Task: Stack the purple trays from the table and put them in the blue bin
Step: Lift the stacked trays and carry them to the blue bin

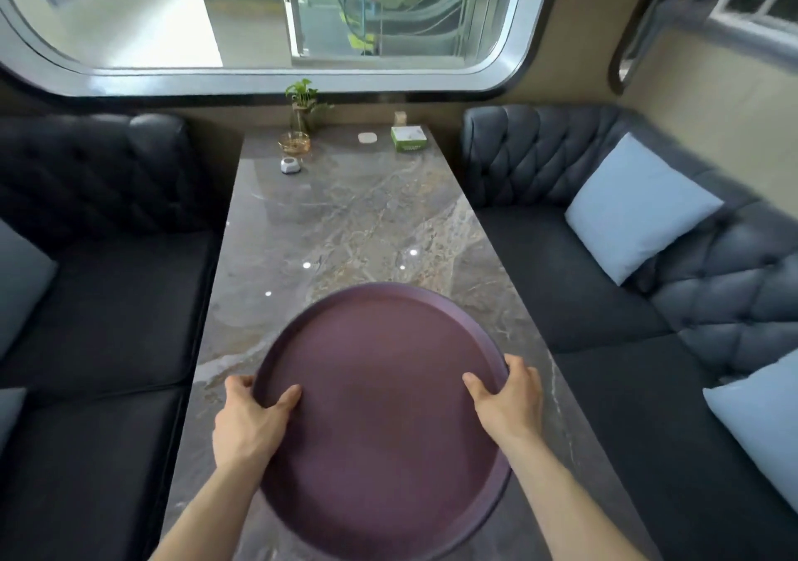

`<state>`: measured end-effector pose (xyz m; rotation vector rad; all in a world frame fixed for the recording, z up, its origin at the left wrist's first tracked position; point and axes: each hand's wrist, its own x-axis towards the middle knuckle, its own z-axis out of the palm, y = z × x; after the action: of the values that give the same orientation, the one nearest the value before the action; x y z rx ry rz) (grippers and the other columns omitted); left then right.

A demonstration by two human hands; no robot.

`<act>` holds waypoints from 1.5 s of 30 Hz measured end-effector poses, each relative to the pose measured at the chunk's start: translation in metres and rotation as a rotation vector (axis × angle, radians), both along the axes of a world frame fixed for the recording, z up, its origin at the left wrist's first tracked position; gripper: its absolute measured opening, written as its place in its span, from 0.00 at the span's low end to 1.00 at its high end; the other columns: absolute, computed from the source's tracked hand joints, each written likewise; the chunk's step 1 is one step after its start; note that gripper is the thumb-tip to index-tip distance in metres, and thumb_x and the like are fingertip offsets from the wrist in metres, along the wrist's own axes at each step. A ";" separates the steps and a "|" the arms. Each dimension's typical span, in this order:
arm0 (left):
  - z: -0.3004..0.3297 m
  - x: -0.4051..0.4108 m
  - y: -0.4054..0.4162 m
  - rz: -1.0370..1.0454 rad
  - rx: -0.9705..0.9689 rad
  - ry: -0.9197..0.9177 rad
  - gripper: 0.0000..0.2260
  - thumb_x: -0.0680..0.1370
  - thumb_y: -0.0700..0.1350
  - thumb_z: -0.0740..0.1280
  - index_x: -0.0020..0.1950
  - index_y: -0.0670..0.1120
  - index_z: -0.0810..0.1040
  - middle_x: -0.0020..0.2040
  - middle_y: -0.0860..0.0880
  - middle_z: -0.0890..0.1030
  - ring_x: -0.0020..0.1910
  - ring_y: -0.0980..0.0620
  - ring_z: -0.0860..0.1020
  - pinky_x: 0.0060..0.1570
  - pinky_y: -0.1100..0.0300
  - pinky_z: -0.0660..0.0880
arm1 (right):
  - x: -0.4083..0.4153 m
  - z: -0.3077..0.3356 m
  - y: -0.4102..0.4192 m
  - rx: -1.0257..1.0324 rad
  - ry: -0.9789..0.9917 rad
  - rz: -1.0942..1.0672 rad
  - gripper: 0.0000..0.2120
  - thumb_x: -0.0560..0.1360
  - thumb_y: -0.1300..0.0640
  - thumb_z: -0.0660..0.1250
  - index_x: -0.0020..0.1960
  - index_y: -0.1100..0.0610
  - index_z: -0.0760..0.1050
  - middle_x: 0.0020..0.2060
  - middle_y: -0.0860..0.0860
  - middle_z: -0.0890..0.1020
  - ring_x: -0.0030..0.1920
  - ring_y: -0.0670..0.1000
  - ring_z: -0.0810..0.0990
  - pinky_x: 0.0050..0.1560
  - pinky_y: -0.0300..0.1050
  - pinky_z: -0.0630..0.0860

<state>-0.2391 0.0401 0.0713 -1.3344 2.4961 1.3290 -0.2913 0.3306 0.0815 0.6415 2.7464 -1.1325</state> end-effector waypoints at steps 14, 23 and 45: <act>0.167 0.060 -0.008 -0.303 0.034 0.353 0.33 0.70 0.53 0.76 0.71 0.47 0.68 0.63 0.42 0.80 0.62 0.38 0.77 0.61 0.46 0.74 | 0.104 0.178 0.015 -0.018 0.230 -0.044 0.35 0.70 0.45 0.76 0.72 0.57 0.70 0.67 0.55 0.73 0.64 0.57 0.76 0.65 0.53 0.75; 0.213 0.073 0.077 -0.541 0.099 0.419 0.35 0.68 0.53 0.77 0.71 0.47 0.69 0.65 0.43 0.79 0.63 0.39 0.76 0.61 0.46 0.74 | 0.199 0.222 0.092 -0.024 0.371 -0.327 0.32 0.68 0.49 0.78 0.68 0.54 0.73 0.60 0.52 0.79 0.58 0.56 0.80 0.60 0.53 0.79; 0.259 0.281 0.521 -1.327 0.280 0.428 0.33 0.70 0.50 0.77 0.71 0.44 0.69 0.66 0.40 0.78 0.64 0.37 0.76 0.61 0.47 0.72 | 0.592 0.253 0.409 0.159 0.444 -1.129 0.23 0.62 0.49 0.80 0.54 0.53 0.80 0.48 0.52 0.84 0.49 0.56 0.84 0.51 0.48 0.78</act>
<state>0.0420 0.5611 0.3300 0.7060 2.3153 1.4378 0.3003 0.7394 0.3343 2.3967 2.7644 -1.2802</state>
